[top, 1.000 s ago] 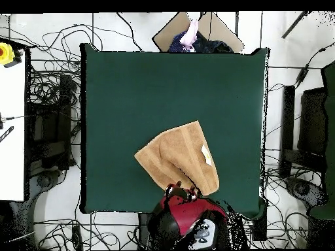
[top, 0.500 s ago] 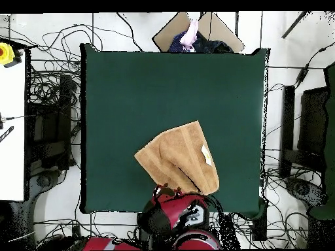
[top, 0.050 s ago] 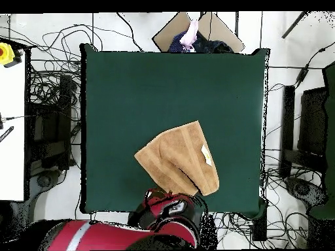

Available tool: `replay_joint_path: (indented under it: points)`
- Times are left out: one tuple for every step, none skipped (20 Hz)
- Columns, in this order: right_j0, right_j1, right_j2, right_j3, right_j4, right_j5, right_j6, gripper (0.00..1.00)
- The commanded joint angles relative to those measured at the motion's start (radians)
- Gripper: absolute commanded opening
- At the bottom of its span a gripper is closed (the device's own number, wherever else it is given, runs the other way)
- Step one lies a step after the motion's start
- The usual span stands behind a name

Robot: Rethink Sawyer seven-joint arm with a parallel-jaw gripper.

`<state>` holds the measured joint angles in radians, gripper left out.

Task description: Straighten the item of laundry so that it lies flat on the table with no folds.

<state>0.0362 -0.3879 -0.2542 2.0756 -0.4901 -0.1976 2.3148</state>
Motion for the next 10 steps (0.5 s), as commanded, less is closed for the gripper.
replay_joint_path:
  points:
    - [0.044,0.065,-0.041,-0.100,0.110,-0.089,0.128,1.00]
    - [0.038,0.037,-0.039,-0.091,0.106,-0.068,0.120,1.00]
    - [0.033,0.010,-0.036,-0.081,0.102,-0.048,0.112,1.00]
    - [0.024,-0.020,-0.032,-0.073,0.096,-0.024,0.104,1.00]
    - [0.020,-0.048,-0.034,-0.067,0.089,-0.006,0.095,1.00]
    - [0.012,-0.075,-0.031,-0.065,0.081,0.021,0.084,1.00]
    - [0.018,-0.098,-0.043,-0.063,0.080,0.039,0.077,1.00]
    - [0.015,-0.120,-0.047,-0.066,0.075,0.063,0.065,1.00]
    - [-0.004,-0.145,-0.033,-0.062,0.064,0.089,0.054,1.00]
    - [-0.024,-0.172,-0.016,-0.060,0.052,0.114,0.040,1.00]
